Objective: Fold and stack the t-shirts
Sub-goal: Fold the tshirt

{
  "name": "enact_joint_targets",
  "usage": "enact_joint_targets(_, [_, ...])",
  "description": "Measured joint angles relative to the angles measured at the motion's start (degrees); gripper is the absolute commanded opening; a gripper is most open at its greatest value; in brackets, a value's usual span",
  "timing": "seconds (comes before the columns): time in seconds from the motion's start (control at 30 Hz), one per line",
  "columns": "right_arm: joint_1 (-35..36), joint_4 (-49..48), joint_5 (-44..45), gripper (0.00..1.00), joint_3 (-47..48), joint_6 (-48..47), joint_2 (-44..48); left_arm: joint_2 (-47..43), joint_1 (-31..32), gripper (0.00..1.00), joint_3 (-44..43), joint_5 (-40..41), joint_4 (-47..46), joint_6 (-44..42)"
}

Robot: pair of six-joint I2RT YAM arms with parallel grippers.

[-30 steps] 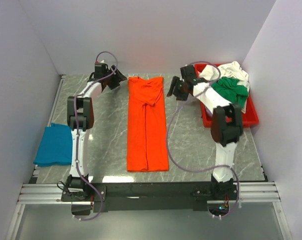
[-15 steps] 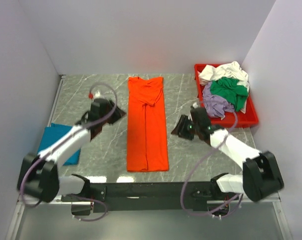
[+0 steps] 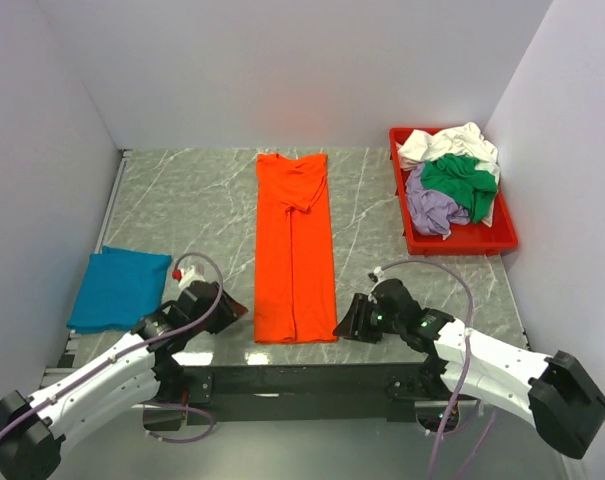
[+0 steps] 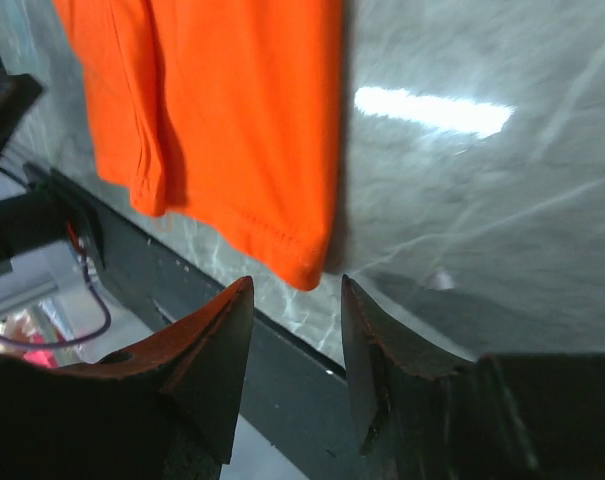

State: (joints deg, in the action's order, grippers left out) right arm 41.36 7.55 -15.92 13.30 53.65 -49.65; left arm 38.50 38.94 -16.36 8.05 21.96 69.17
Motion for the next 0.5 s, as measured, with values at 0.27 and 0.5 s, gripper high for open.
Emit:
enact_joint_targets(0.27, [3.3,-6.3,0.6,0.44,-1.2,5.5,-6.0,-0.2,5.7,0.42,5.4,-0.2,-1.8,5.9])
enact_joint_targets(0.5, [3.5,-7.1,1.8,0.44,-1.5,7.1,-5.9,0.6,9.1,0.43,5.6,-0.2,-2.8,8.6])
